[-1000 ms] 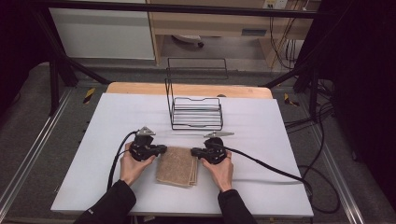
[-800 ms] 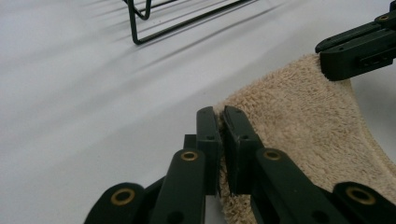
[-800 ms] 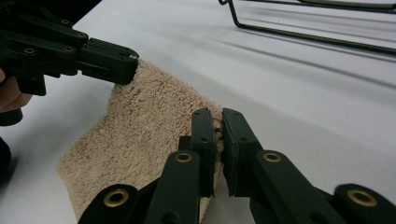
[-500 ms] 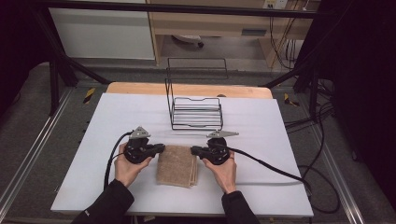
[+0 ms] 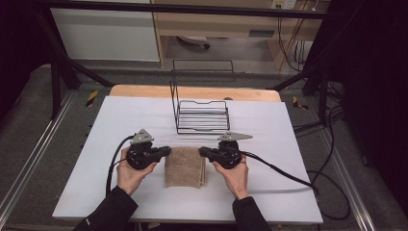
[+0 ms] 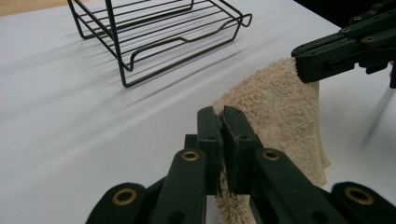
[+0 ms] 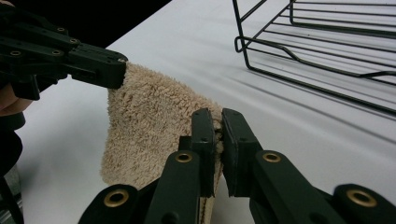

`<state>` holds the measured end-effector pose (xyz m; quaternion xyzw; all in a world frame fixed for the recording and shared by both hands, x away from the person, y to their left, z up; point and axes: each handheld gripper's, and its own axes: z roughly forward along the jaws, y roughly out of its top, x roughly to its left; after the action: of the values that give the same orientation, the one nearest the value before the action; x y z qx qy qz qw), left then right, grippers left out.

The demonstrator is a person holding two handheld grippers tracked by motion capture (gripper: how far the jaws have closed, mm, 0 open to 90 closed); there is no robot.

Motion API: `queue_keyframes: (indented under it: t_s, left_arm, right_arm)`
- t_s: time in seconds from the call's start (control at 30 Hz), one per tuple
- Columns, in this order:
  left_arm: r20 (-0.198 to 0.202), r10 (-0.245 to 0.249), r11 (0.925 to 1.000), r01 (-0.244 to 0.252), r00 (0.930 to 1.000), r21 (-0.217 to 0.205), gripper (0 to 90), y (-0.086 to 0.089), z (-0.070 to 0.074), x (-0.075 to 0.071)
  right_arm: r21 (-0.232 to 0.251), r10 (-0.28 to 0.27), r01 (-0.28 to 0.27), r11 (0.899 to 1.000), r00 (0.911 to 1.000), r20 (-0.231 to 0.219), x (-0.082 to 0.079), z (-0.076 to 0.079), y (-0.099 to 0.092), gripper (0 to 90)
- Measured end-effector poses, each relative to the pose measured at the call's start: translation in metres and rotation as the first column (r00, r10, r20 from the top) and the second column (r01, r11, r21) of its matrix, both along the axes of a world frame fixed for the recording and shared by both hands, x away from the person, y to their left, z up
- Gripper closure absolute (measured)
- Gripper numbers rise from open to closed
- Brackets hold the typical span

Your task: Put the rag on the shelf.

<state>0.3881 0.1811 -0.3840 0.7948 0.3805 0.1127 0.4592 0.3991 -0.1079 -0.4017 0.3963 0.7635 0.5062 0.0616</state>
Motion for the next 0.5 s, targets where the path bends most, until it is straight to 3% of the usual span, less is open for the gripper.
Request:
queue_keyframes:
  t_s: [0.5]
  left_arm:
    - [0.045, 0.004, 0.9997, -0.002, 0.999, -0.025, 85.9, -0.003, 0.008, -0.007]
  right_arm:
    - [0.01, 0.019, -0.02, 1.0, 0.9977, 0.065, -0.011, 0.012, -0.008, 84.4]
